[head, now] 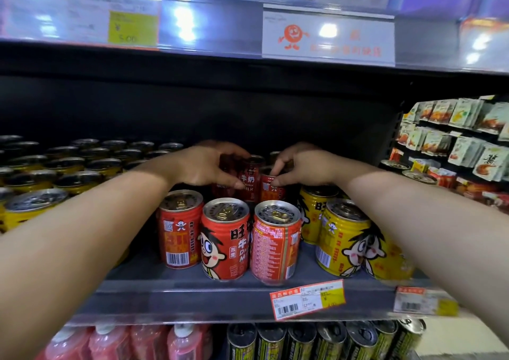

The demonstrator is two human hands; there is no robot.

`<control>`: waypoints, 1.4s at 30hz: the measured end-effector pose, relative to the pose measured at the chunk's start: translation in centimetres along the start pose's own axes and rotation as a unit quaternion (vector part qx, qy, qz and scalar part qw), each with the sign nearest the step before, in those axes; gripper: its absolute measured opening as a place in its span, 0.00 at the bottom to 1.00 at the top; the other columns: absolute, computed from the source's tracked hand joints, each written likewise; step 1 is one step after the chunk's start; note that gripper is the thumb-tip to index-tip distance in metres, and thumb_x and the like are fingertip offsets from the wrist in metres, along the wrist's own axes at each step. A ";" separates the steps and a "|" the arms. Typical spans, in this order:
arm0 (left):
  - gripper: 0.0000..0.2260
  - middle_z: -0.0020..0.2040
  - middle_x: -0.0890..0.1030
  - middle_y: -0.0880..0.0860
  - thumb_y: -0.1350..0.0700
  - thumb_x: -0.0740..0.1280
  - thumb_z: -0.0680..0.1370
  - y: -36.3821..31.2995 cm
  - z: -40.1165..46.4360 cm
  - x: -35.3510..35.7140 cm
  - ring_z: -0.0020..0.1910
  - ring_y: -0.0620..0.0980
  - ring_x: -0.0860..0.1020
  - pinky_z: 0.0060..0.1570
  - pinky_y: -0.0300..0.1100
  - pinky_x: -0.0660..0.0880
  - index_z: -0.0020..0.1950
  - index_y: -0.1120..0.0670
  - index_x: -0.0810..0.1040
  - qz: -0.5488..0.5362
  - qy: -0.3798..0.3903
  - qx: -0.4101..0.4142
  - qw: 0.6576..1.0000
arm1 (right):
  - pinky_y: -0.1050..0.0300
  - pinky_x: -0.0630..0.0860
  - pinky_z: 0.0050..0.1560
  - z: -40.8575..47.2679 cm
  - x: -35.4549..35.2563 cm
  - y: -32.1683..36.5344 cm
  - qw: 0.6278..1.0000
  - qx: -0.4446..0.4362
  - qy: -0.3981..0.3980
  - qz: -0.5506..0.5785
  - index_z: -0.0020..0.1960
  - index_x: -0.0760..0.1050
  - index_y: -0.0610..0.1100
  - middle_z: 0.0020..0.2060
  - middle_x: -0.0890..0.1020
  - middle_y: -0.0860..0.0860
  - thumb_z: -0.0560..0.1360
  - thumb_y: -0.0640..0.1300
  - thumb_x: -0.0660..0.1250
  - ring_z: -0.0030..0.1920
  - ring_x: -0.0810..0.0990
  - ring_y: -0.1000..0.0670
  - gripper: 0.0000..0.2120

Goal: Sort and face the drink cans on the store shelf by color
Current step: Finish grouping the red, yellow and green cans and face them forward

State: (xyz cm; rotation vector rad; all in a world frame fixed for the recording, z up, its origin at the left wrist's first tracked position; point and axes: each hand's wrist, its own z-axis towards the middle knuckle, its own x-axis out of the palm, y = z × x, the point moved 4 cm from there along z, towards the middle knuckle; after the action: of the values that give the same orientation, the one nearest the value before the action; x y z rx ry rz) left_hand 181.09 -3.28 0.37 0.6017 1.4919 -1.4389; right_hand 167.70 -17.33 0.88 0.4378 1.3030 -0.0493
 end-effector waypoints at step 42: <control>0.27 0.63 0.73 0.51 0.54 0.74 0.71 3.9 0.9 -2.4 0.61 0.51 0.72 0.58 0.44 0.71 0.68 0.49 0.68 0.131 0.054 -0.097 0.985 | 0.57 0.75 0.49 3.0 1.8 -0.4 0.998 0.014 0.064 0.009 0.60 0.72 0.48 0.53 0.80 0.47 0.74 0.40 0.68 0.53 0.79 0.48 0.15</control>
State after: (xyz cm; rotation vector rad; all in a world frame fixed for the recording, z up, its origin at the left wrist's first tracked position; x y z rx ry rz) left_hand 185.70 -2.75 0.73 0.7342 1.5511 -1.0611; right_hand 170.86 -18.34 -0.38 0.4829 1.4259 -0.0248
